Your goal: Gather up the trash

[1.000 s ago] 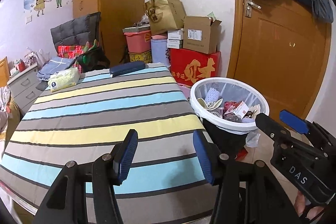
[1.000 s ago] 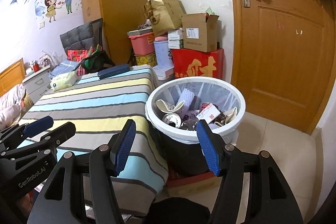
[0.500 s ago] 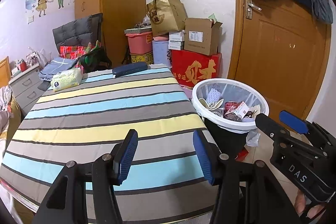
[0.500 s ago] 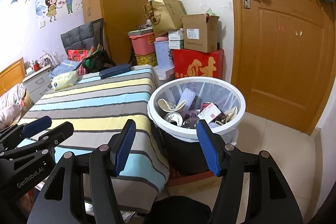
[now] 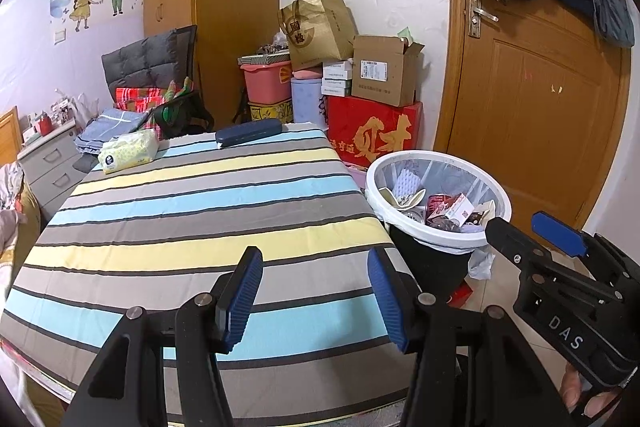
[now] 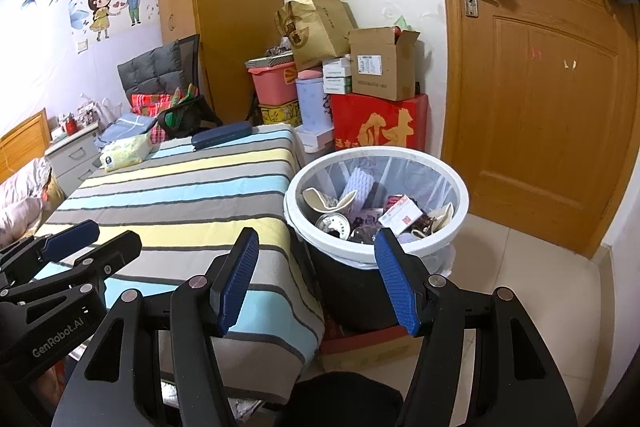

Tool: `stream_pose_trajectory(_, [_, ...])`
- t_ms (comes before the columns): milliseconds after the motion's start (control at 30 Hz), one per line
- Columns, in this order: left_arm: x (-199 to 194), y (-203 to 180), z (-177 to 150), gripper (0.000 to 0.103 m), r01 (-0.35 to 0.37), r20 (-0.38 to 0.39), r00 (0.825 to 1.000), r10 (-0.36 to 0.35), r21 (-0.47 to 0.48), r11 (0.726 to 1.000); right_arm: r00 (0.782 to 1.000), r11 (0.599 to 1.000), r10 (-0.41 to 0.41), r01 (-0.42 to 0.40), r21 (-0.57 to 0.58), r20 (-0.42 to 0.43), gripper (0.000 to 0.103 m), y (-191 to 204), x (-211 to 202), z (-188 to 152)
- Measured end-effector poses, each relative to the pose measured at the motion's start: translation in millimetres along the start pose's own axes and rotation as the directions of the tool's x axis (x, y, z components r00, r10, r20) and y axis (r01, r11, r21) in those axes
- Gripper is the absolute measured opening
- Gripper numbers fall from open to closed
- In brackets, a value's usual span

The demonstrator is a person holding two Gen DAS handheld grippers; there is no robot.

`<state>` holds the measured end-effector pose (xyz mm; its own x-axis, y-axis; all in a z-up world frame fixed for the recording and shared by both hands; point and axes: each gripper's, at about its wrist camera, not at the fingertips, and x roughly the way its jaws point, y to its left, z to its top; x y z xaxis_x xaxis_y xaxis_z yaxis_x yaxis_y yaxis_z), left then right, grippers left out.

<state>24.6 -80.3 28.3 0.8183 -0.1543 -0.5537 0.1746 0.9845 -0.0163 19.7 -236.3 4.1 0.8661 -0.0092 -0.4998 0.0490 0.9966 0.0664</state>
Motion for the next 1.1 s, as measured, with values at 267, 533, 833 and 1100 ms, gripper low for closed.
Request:
stream_pose_trajectory(267, [-2.9,2.1,0.2,0.054,-0.004,0.002,1.0,0.004,0.001,1.0,1.0,1.0,0.001,-0.001,0.002,-0.003,0.062,0.1,-1.2,-0.4])
stream_pose_trajectory(533, [-5.9,4.8,0.8,0.054,-0.007,0.005,1.0,0.007,-0.005,1.0,1.0,1.0,0.005,-0.005,0.002,-0.001,0.062,0.4,-1.6,-0.7])
stream_pose_trajectory(833, [-6.0,5.4,1.1,0.054,-0.006,0.004,1.0,0.006,-0.007,1.0,1.0,1.0,0.007,-0.007,0.001,-0.003,0.062,0.5,-2.7,-1.0])
stream_pose_trajectory(1100, [-5.1,4.4,0.7,0.054,-0.007,0.002,1.0,0.007,-0.005,1.0,1.0,1.0,0.009,-0.009,-0.001,-0.006,0.062,0.5,-2.5,-0.4])
